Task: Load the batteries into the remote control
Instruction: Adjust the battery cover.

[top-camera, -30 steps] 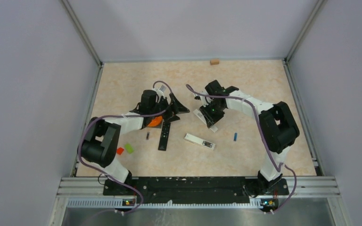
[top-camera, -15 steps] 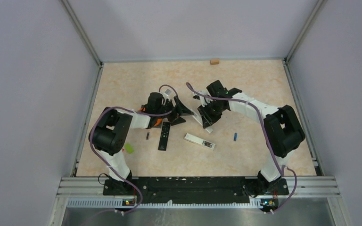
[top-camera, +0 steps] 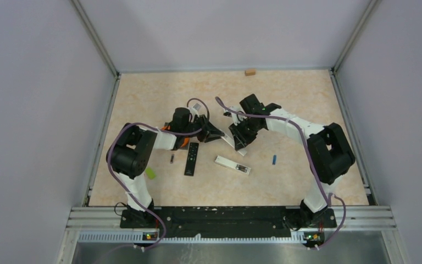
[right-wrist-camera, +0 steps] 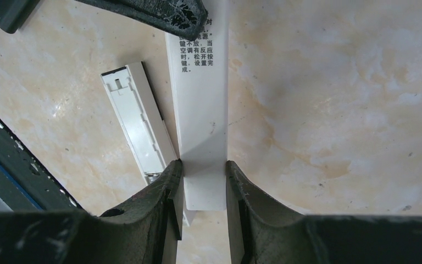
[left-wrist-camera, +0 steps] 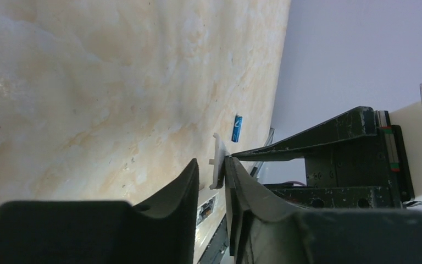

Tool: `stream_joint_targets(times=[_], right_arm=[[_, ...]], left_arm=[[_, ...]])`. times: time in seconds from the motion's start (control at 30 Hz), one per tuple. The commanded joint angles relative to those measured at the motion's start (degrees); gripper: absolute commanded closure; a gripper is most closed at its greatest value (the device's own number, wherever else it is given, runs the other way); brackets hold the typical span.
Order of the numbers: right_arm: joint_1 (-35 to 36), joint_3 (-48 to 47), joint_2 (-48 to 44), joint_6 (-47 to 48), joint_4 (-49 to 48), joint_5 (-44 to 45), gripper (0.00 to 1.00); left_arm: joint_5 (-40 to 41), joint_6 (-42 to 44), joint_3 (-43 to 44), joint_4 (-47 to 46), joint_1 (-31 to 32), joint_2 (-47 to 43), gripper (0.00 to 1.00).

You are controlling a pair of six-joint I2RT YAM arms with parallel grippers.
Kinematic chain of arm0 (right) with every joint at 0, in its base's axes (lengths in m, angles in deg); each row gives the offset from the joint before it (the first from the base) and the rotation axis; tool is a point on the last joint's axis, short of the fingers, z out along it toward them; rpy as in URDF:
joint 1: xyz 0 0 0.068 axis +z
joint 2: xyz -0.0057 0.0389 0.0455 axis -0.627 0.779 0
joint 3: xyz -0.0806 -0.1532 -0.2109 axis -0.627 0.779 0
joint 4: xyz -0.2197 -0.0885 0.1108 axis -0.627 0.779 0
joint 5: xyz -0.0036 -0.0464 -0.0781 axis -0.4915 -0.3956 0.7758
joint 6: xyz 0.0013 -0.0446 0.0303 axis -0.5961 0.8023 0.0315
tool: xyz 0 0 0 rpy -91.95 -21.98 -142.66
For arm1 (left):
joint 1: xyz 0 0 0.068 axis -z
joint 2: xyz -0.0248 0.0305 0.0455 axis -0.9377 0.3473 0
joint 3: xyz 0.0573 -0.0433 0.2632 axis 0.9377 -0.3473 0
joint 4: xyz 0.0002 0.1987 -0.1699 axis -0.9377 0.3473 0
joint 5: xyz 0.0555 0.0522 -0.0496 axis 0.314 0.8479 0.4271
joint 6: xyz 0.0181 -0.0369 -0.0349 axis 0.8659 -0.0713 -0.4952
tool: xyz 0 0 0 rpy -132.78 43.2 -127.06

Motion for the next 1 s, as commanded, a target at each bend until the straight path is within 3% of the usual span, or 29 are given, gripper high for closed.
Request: stream_joint_targets(times=[0.0,0.17,0.23,0.3,0.37,0.5,0.7,0.97], right_arm=[[0.9,-0.4,-0.1,0.7,-1.9,-1.7,0.7],[0.9,-0.1,0.0,0.6,-2.1,-1.6,0.7],[0.9,0.1,-0.1,0.4,-2.1,-1.5,0.66],[0.9,0.4,-0.7,-0.7,-2.8,-0.7,0.48],[0.8,0.6,-2.0,-2.4,-3.5,-0.9,0.36],[0.7,2.4,-6.8,-7.3,-6.9,-2.0,0.23],[-0.7,11.7,-18.4,-26.2,-20.4,-1.6,0.19],[-0.7,24.6,-32.5,-55.5,-32.6,13.1,0.19]], left_arm=[[-1.3,0.0,2.0,-3.2,0.2,0.4,0.77],[-2.3,-0.9,2.8,-4.5,0.2,0.8,1.0],[-2.7,-1.4,2.8,-5.2,0.2,0.7,1.0],[-2.8,-1.8,2.6,-6.0,0.1,0.3,1.0],[-2.7,-1.8,2.3,-6.3,-0.2,-0.4,1.0],[-2.4,-2.1,0.8,-7.0,-1.2,-3.1,1.0],[-1.6,-3.9,-1.8,-7.4,-3.2,-9.0,1.0],[2.0,-9.0,-3.9,-9.6,-4.0,-17.4,1.0]])
